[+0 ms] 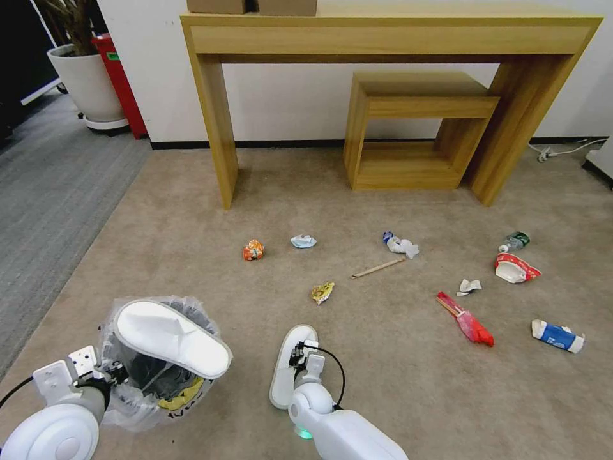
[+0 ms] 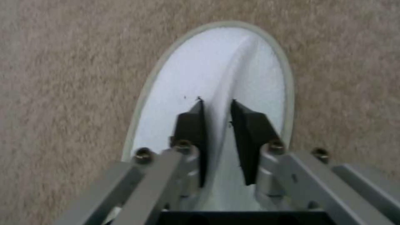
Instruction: Pick up the trash bin and place the garbage on the floor into it.
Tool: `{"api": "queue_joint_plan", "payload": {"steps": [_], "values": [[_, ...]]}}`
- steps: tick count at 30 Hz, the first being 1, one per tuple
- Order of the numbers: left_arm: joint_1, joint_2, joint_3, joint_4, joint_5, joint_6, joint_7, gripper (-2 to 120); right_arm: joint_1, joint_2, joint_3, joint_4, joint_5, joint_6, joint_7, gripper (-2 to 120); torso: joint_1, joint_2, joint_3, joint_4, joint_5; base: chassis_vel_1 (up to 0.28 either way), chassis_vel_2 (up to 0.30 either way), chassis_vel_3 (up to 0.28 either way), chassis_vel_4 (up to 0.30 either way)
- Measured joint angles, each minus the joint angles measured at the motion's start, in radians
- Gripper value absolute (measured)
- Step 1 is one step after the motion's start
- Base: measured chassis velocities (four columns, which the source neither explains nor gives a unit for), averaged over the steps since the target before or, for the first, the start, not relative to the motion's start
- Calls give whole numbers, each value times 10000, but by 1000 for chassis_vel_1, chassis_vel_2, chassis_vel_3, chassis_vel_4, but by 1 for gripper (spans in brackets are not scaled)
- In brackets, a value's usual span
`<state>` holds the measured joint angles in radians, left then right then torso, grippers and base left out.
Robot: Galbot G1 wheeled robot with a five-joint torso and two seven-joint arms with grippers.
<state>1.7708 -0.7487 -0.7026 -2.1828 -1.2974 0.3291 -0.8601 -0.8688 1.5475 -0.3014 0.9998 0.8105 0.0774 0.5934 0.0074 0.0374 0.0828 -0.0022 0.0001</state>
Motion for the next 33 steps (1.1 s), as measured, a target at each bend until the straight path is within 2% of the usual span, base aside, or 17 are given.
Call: {"api": "queue_joint_plan", "payload": {"steps": [3, 13, 21, 24, 25, 28, 33], "values": [[30, 3, -5, -59, 26, -13, 2, 0, 32, -86, 9, 237, 66, -4, 98, 2, 0, 0, 0, -1, 0, 0, 0, 0, 0], [93, 15, -72, -104, 93, -61, 4, 0, 51, -325, 7, 772, 134, -34, 82, 0, 0, 0, 0, -1, 0, 0, 0, 0, 0], [-30, 131, -153, -167, -244, -79, -46, 0, 311, -798, 115, 2626, -888, 1501, -1868, 0, 1, 0, 0, -1, 1, 0, 0, 0, 0], [-145, 162, -158, -191, -503, -40, -156, 0, 972, -1031, 211, 3561, -1237, 2661, -3725, 0, 1, -1, 0, -1, -1, 0, 0, 0, 0], [-145, 162, -158, -191, -503, -40, -156, 0, 972, -1031, 211, 3561, -1237, 2661, -3725, 0, 1, -1, 0, -1, -1, 0, 0, 0, 0], [-275, 184, -103, -30, -599, -38, -167, 0, 1608, -1158, 161, 4226, -753, 3061, -4957, 0, 0, 0, -1, -2, -1, 0, 0, 0, 0], [-404, 102, 8, 220, -620, -35, -194, 0, 2053, -1163, -212, 4745, -65, 2968, -5221, 0, 1, 0, 0, 0, -2, 0, 0, 0, 0]]}}
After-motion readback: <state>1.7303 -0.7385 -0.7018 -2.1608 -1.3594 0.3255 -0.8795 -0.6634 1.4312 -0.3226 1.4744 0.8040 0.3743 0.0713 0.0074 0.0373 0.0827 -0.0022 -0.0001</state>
